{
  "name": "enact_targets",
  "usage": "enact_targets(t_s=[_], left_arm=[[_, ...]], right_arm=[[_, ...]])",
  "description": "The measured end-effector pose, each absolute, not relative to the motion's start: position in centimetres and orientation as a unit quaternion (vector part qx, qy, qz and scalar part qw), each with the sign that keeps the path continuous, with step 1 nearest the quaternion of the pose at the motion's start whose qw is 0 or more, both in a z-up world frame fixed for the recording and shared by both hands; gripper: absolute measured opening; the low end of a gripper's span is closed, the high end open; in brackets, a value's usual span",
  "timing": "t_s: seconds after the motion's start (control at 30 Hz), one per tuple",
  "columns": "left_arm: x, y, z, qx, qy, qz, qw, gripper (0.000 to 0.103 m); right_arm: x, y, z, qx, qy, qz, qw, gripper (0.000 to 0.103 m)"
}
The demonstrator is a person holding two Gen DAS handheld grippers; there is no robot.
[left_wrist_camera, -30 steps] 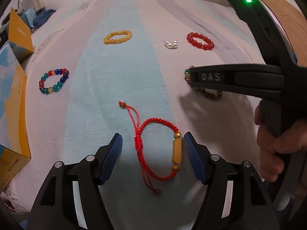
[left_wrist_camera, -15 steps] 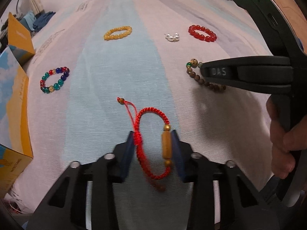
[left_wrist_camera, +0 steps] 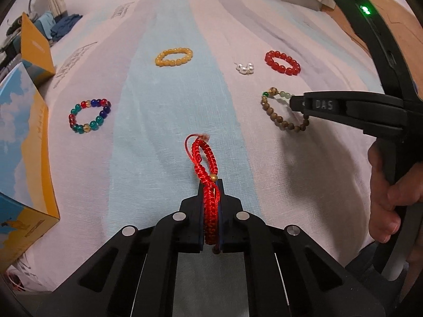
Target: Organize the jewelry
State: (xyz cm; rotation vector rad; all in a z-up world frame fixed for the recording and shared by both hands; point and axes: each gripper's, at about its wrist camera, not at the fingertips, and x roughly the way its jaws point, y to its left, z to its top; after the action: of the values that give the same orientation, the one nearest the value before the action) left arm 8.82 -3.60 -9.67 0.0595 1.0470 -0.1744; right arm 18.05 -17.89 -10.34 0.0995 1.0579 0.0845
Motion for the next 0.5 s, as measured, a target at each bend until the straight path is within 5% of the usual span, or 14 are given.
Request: enact_targets(t_s=[0.5], left_arm=[[8.1,-2.3,-7.8,0.036,0.504,-0.062,0.861,0.006]], right_arm=[[15.7,-18.4,-7.1,0.056,0.487,0.031,0.871,0.007]])
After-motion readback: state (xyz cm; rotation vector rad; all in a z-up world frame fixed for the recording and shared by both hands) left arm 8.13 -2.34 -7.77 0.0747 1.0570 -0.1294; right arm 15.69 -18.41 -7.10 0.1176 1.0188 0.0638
